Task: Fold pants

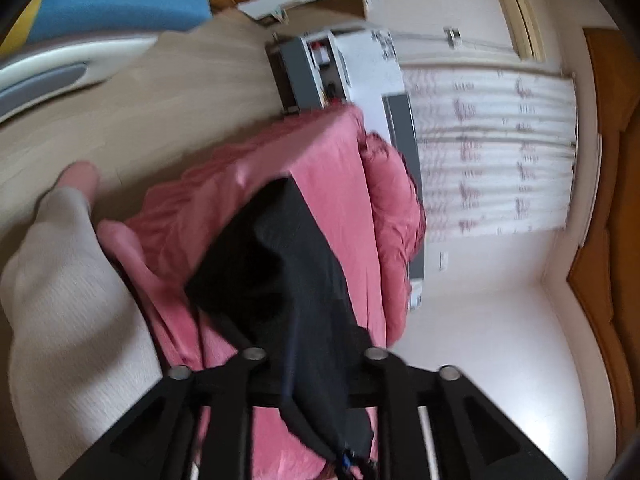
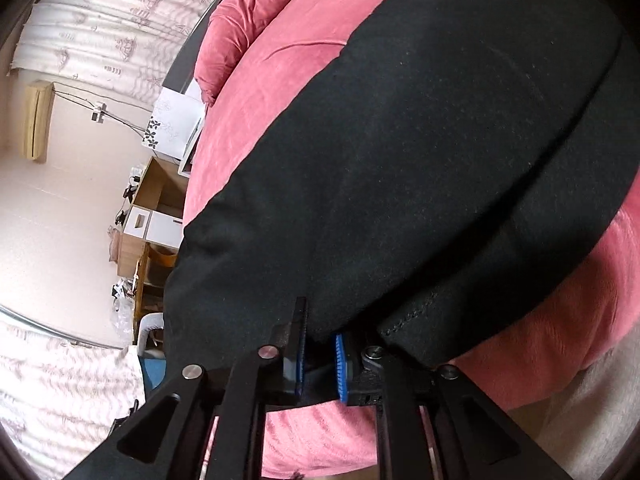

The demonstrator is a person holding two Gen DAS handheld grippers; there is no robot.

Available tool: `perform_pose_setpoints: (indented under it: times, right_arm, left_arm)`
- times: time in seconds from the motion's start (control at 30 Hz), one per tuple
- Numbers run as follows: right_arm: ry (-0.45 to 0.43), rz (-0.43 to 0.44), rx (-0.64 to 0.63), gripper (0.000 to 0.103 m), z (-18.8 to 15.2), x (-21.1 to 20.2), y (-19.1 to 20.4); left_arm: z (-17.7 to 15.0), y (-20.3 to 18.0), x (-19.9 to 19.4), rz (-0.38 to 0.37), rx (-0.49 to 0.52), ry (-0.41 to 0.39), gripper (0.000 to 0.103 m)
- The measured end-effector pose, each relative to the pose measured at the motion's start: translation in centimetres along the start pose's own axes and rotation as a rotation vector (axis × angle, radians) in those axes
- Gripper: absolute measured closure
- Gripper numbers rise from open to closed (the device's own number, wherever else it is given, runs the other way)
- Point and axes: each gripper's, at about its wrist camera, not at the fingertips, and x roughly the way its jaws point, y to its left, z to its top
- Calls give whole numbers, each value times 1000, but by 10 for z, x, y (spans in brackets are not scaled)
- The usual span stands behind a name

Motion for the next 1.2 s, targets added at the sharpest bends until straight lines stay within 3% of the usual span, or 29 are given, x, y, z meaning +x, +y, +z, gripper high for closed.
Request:
perform_pose_setpoints:
  times: [0.1, 0.2, 0.37, 0.57, 0.73, 0.83, 0.93, 1.03, 1.2]
  right_arm:
    - [-2, 3, -6, 90, -4, 1, 0]
    - [-2, 15, 4, 89, -3, 4, -1]
    - [3, 21, 15, 88, -1, -1, -7]
    - [-51, 19, 69, 73, 8, -18, -19]
    - [-77, 27, 116, 73, 17, -24, -31]
    - [-83, 11, 82, 74, 16, -24, -27]
    - [-81, -1, 64, 77, 15, -23, -25]
    - [-78, -21, 47, 82, 15, -21, -23]
    - [-55, -53, 38, 86, 18, -20, -16]
  left_arm:
    - [-9, -9, 6, -6, 9, 22, 68]
    - [-12, -12, 14, 56, 6, 46, 58]
    - [-7, -5, 33, 136, -55, 79, 58]
    - [-10, -11, 33, 225, -70, 98, 59]
    - [-10, -10, 18, 308, -68, 65, 58]
    - [-6, -4, 16, 337, -98, 49, 57]
    - [-4, 5, 22, 304, -168, 72, 57]
    - [-3, -2, 27, 314, -133, 61, 58]
    - [0, -8, 33, 408, -107, 94, 71]
